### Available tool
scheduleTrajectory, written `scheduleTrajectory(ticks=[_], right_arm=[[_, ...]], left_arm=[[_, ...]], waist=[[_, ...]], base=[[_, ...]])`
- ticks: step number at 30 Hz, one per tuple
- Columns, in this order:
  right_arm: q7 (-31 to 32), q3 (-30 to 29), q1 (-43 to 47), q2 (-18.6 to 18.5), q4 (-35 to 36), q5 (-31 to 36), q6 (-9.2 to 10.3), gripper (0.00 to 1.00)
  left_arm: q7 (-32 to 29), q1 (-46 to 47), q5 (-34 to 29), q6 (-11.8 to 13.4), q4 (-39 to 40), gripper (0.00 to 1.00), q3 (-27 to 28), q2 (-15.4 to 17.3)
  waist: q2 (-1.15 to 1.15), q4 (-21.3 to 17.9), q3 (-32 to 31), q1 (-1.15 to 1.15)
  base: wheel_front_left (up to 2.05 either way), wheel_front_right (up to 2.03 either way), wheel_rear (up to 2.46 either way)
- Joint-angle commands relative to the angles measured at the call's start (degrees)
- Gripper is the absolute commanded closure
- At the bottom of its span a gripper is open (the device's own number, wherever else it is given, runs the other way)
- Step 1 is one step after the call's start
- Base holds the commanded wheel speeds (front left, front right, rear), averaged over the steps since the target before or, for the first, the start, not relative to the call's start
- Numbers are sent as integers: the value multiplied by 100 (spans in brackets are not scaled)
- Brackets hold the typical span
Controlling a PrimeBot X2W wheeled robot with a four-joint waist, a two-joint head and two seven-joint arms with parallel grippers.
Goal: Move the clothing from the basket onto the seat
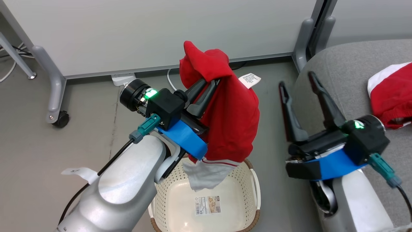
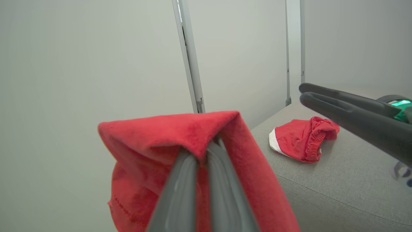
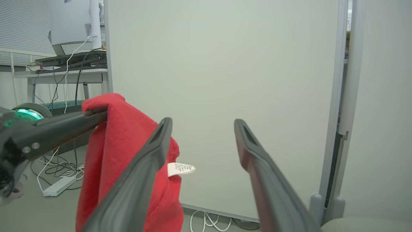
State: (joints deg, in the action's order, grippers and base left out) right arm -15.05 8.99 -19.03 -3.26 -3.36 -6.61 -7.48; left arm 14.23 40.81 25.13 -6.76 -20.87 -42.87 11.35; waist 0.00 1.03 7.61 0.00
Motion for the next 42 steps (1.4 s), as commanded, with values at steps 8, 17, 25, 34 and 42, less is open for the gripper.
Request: scheduleTrajectory(ticks=[8,17,25,34,42], right_arm=[[-19,681,-367,4,-363,-99,-3,0],[-19,1194,-744,15,-1362,168,-2,0],[-19,1166,-982,35,-2018,190,-2,100],[-19,1173,-945,38,-2032,-28,-3,100],[-19,1172,-920,39,-1990,-116,-3,100]], left_arm=[[51,94,-71,55,50,100,-97,-71],[67,142,-127,43,73,100,-229,-195],[75,154,-122,36,92,100,-284,-245],[90,82,-107,53,63,100,-279,-220],[94,56,-106,60,34,100,-289,-207]], waist=[[0,126,40,0],[0,241,79,0],[0,298,75,0],[0,293,62,0],[0,280,62,0]], base=[[0,0,0],[0,0,0],[0,0,0],[0,0,0],[0,0,0]])
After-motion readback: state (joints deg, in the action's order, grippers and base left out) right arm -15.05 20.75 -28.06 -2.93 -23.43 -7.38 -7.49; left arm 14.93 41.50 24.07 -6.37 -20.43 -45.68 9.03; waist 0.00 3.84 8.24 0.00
